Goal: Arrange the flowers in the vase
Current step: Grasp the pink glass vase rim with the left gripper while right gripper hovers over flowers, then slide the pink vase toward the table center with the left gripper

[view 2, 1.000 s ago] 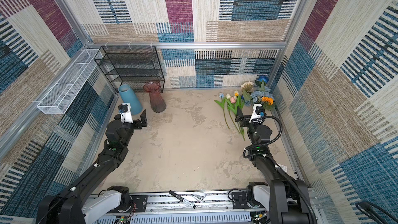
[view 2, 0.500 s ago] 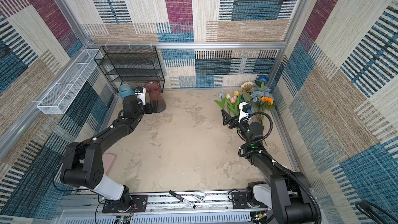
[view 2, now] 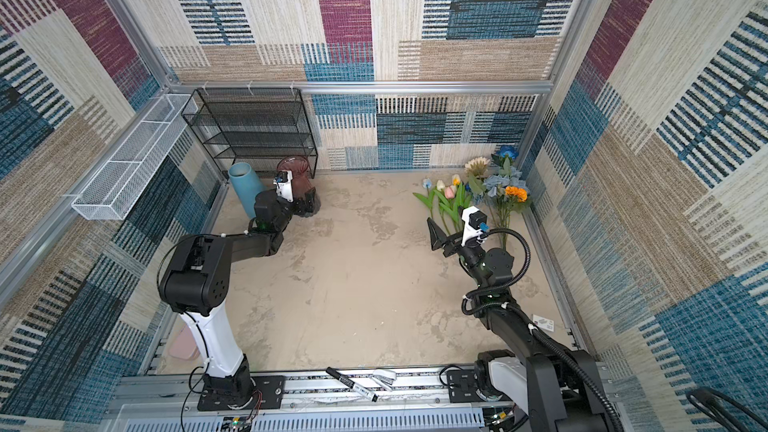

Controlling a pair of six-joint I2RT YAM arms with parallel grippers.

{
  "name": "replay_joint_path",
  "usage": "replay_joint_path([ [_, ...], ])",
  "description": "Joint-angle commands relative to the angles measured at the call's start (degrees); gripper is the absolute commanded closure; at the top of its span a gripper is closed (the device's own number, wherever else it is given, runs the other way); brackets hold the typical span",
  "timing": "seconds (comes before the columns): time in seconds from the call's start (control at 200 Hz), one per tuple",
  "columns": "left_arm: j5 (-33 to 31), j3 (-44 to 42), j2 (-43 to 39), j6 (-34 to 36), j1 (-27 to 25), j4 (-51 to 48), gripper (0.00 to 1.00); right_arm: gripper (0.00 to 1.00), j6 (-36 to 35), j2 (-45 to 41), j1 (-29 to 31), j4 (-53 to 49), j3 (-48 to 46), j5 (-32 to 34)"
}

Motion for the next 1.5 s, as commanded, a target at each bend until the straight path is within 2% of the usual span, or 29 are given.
replay_joint_path([
  [0.0, -1.02, 2.85, 2.17, 2.35, -0.03, 8.05, 0.0, 0.0, -0.02, -0.19, 0.06, 3.11, -0.25, -0.77],
  [0.26, -2.43, 8.53, 6.46, 4.34, 0.01, 8.77, 0.02, 0.0, 0.02, -1.67, 0.04, 3.28, -0.88, -0.92],
  [0.381, -2.09, 9.35, 7.76, 4.66, 0.05, 11.28, 0.14, 0.0, 0.07, -1.94, 0.06, 2.9, -0.64, -0.95],
  [0.481, -2.01, 10.36, 8.26, 5.08, 0.06, 11.04, 0.21, 0.0, 0.12, -2.75, 0.06, 2.3, -0.51, -1.08],
  [0.626, -0.64, 11.33, 8.27, 5.66, 0.06, 9.4, 0.35, 0.0, 0.7, -4.45, 0.06, 1.11, -0.55, -0.09],
  [0.797, -0.12, 10.91, 7.97, 6.01, 0.03, 9.19, 0.66, 0.0, 3.64, -6.39, 0.06, -3.41, 0.74, 6.95],
  [0.902, 0.32, 10.61, 7.53, 5.85, 0.0, 8.73, 0.78, 0.0, 7.18, -7.64, 0.06, -4.3, 0.58, 11.84],
  [0.947, 0.78, 10.39, 7.18, 5.84, -0.03, 8.54, 0.81, 0.0, 9.49, -8.32, 0.06, -4.95, 0.21, 15.48],
  [0.987, 1.15, 10.18, 6.84, 5.62, -0.03, 8.33, 0.83, 0.0, 10.05, -8.97, 0.06, -5.86, -0.12, 16.01],
  [1.067, 1.97, 9.61, 6.03, 5.31, -0.11, 8.2, 0.85, 0.0, 6.05, -9.83, 0.06, -6.84, -0.46, 8.0],
  [1.112, 2.67, 9.3, 5.75, 5.31, -0.16, 8.18, 0.87, 0.0, 5.73, -9.73, 0.06, -8.12, 0.13, 6.02],
  [1.252, 3.6, 9.13, 5.36, 5.35, -0.61, 7.48, 0.89, 0.0, 5.13, -8.39, 0.05, -13.21, 2.72, 6.02],
  [1.493, 5.36, 7.38, 4.07, 5.05, -2.25, 7.54, 0.9, 0.0, 6.04, -7.17, 0.06, -8.31, 2.04, 5.39],
])
